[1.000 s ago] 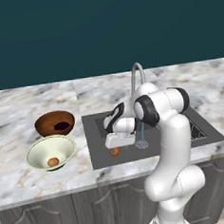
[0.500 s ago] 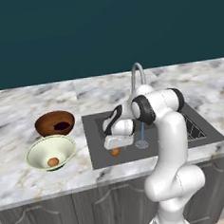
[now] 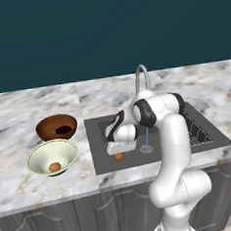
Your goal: Pick the tangerines from the sink and place them in one bowl. Place the eggplant in the other bowl. Then turn off the sink faucet.
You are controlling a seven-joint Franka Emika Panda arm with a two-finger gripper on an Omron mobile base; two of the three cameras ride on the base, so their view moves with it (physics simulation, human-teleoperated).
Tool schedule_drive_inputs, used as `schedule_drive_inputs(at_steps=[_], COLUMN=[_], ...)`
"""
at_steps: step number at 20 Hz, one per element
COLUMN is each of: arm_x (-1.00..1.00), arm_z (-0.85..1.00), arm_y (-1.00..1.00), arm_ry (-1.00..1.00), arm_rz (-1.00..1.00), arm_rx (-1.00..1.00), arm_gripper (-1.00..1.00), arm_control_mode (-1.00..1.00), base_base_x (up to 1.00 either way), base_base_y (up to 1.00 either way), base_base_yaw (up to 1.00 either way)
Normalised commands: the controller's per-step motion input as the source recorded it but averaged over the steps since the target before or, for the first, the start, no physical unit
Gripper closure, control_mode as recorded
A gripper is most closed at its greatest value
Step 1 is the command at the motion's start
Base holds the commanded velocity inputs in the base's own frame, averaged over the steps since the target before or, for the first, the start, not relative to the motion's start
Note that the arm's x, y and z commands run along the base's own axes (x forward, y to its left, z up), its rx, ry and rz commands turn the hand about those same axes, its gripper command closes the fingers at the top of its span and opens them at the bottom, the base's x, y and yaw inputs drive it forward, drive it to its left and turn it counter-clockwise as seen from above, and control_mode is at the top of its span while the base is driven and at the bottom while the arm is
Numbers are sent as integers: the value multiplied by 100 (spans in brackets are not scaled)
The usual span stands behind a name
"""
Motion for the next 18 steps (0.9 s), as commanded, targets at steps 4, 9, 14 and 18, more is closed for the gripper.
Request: schedule_drive_inputs(at_steps=[4, 9, 14, 18], arm_x=[21, 18, -5, -29], arm_z=[-18, -20, -14, -5], arm_y=[0, 0, 0, 4], arm_ry=[-3, -3, -4, -1], arm_rz=[0, 0, 0, 0], arm_rx=[0, 0, 0, 0], arm_gripper=[-100, -100, -100, 100], arm_control_mode=[-100, -100, -100, -100], base_base_x=[0, 0, 0, 0], base_base_y=[0, 0, 0, 0], base_base_yaw=[0, 0, 0, 0])
